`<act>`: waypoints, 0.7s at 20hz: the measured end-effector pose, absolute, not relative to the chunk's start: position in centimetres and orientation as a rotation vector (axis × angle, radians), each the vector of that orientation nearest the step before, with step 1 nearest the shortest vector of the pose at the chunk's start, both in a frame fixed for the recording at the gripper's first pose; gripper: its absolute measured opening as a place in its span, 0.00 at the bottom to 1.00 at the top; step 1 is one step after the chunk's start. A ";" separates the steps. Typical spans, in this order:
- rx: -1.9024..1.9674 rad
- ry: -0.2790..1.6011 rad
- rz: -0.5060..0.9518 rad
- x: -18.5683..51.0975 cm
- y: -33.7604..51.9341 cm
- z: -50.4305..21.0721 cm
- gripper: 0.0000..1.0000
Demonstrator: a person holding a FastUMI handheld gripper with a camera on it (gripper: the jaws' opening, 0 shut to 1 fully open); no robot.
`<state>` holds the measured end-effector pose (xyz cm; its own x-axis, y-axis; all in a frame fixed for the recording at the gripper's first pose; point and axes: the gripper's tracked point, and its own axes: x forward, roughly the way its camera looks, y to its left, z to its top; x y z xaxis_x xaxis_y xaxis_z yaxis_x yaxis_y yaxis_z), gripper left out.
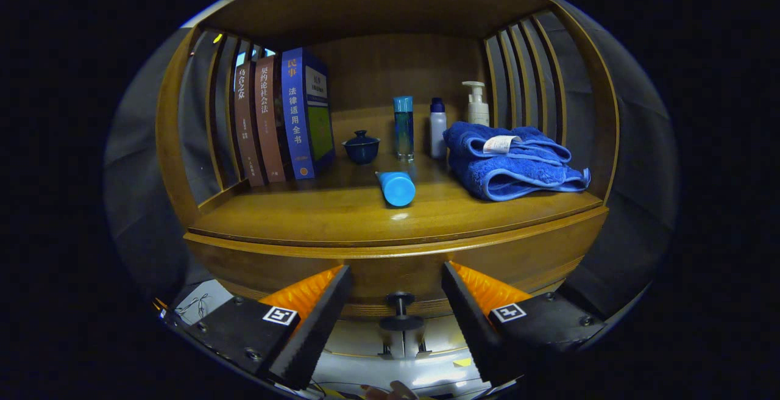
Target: Pull open the drawer, take out the items inside it, and place them on the countertop above the cabinet.
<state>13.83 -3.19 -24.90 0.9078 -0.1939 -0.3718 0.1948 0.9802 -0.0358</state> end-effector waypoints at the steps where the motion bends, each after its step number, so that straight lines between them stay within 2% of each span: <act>1: 0.000 0.380 -0.200 13.8 -3.2 -24.8 1.00; 14: 0.001 0.383 -0.166 13.4 -3.1 -23.3 1.00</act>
<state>13.44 -3.13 -23.33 0.9142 -0.1612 -0.3719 0.1616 0.9864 -0.0302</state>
